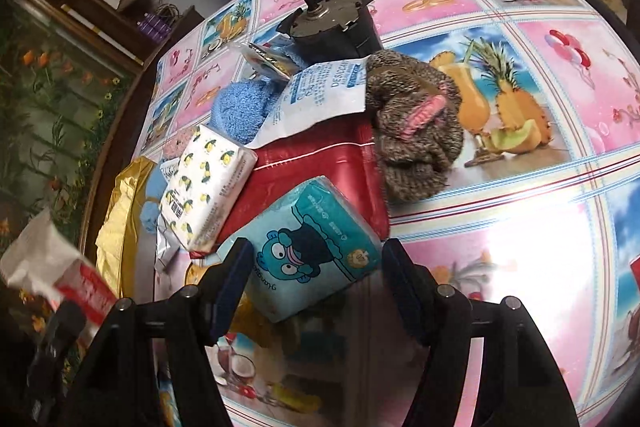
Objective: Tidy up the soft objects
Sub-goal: 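Grasp the white snack bag with the left tool while the right tool grasps the blue tissue pack, then carry the snack bag and the blue tissue pack into the tray and release both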
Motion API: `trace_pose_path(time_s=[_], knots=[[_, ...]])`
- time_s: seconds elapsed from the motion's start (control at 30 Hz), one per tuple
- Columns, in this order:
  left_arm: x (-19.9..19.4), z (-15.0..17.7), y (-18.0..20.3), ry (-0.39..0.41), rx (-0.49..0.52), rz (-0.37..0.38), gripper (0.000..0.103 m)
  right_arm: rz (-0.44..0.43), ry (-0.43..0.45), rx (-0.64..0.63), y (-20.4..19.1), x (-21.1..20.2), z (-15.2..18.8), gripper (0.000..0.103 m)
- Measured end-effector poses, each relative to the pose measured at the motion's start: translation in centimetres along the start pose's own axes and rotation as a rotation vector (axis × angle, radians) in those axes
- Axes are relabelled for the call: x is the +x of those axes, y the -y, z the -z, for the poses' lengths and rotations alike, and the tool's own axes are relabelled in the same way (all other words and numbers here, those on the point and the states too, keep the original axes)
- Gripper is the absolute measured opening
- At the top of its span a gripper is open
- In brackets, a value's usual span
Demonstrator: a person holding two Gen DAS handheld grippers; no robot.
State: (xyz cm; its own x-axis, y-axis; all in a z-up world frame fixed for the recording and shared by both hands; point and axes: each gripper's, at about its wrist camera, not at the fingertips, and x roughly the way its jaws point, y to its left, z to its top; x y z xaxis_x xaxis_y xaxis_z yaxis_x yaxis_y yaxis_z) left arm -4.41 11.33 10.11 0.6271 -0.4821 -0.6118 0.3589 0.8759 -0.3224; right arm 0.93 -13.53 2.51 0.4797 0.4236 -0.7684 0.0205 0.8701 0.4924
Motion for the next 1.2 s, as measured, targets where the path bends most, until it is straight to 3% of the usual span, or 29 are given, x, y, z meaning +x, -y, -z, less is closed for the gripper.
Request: trace_pose_path(time_s=[0.07,0.27,0.43,0.5,0.57,0.63,0.9,1.03,1.2], knots=[[-0.9,0.2,-0.1,0.021,-0.011,0.014,0.037,0.028,-0.001,-0.004,-0.6,0.3,-0.1,0.077],[-3.2,0.8,-0.8,0.076,-0.055,0.043,0.037,0.087,-0.006,0.026,-1.7,1.2,-0.8,0.082],[-5.0,1.6,-1.8,0.097,-0.082,0.053,0.037,0.119,0.009,0.015,-2.5,1.8,-1.0,0.082],[-6.0,1.8,-2.4,0.112,-0.090,0.045,0.037,0.125,0.004,-0.017,-2.8,1.9,-0.9,0.074],[-7.1,2.2,-3.2,0.130,-0.105,0.034,0.037,0.097,0.001,-0.035,-3.0,1.6,-0.7,0.052],[-8.1,2.5,-4.4,0.147,-0.126,0.018,0.037,0.077,-0.005,-0.063,-3.2,1.2,-0.2,0.045],[-11.3,4.5,-11.3,0.167,-0.271,-0.115,0.037,0.068,0.073,-0.175,-5.6,-2.3,1.6,0.042],[-11.0,5.4,-14.5,0.119,-0.344,-0.197,0.037,0.015,0.132,-0.236,-8.2,-4.7,1.7,0.042],[-8.8,5.3,-16.8,0.038,-0.371,-0.254,0.038,-0.071,0.082,-0.335,-13.0,-3.8,2.3,0.042]])
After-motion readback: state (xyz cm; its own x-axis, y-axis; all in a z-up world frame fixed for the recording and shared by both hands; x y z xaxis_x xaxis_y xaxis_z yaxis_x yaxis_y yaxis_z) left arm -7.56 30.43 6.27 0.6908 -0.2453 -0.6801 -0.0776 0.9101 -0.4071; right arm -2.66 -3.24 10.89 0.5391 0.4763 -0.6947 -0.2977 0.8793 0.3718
